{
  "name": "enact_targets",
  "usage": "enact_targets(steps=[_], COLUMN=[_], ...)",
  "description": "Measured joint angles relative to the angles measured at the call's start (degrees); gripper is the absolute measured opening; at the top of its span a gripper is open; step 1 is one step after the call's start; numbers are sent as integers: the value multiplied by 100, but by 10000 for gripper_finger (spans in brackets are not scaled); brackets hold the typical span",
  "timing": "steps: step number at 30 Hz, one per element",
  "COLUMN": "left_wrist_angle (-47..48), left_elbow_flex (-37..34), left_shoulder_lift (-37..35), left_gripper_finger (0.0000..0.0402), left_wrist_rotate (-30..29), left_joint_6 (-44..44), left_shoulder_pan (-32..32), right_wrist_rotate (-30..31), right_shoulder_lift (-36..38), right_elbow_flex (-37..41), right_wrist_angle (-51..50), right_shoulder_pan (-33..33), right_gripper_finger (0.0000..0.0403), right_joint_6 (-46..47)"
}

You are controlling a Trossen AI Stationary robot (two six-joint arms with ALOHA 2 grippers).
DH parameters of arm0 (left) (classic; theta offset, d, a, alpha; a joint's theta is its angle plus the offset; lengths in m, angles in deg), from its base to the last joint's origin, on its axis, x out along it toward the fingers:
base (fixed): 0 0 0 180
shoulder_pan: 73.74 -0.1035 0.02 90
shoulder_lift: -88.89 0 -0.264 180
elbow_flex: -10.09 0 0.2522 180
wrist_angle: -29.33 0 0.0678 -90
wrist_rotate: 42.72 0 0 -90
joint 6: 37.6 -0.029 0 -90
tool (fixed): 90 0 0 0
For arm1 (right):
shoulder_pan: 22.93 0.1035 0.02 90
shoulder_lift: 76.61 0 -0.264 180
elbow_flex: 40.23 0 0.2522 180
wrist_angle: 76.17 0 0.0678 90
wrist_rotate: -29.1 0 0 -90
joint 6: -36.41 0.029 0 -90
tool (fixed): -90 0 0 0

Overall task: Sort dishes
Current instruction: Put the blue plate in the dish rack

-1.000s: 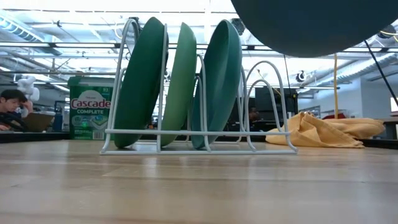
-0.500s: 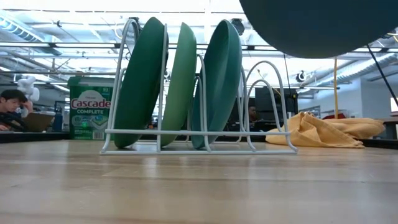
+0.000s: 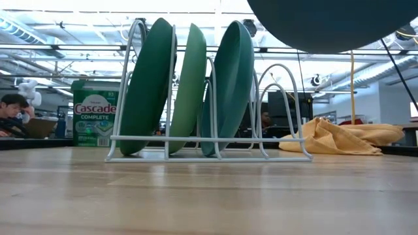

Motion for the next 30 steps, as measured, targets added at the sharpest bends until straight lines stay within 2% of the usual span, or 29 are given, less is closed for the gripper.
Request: enact_targets(steps=[3,5,7,11,12,18,21,25,27,30], left_wrist_angle=[7,14,5,1,-21,-208,-146,141,372,570], left_elbow_flex=[0,0,0,0,0,0,-2,-2,0,0], left_shoulder_lift=[66,73,73,44,38,36,-31,-281,-420,-566], left_gripper_finger=[211,187,145,34,19,6,5,4,4,4], left_wrist_rotate=[36,-5,-57,-94,-100,-160,-301,-479,-660,-933], left_joint_6=[-29,-33,-45,-397,-443,-432,-461,-601,-587,-584], left_shoulder_pan=[-21,-41,-61,-60,-59,-59,4,180,257,326], right_wrist_rotate=[1,-2,-2,-49,-58,12,432,657,743,1221], right_shoulder_lift=[0,0,0,0,0,2,0,0,0,0], right_elbow_flex=[0,0,0,0,2,2,2,0,0,0], right_wrist_angle=[-3,-5,-35,-67,-60,-31,-124,-367,-473,-716], right_shoulder_pan=[-45,-83,-85,-80,-80,-20,89,284,394,569], right_gripper_finger=[0,0,0,4,8,51,88,136,154,171], right_joint_6=[-47,-85,-90,57,101,641,894,1257,1397,1637])
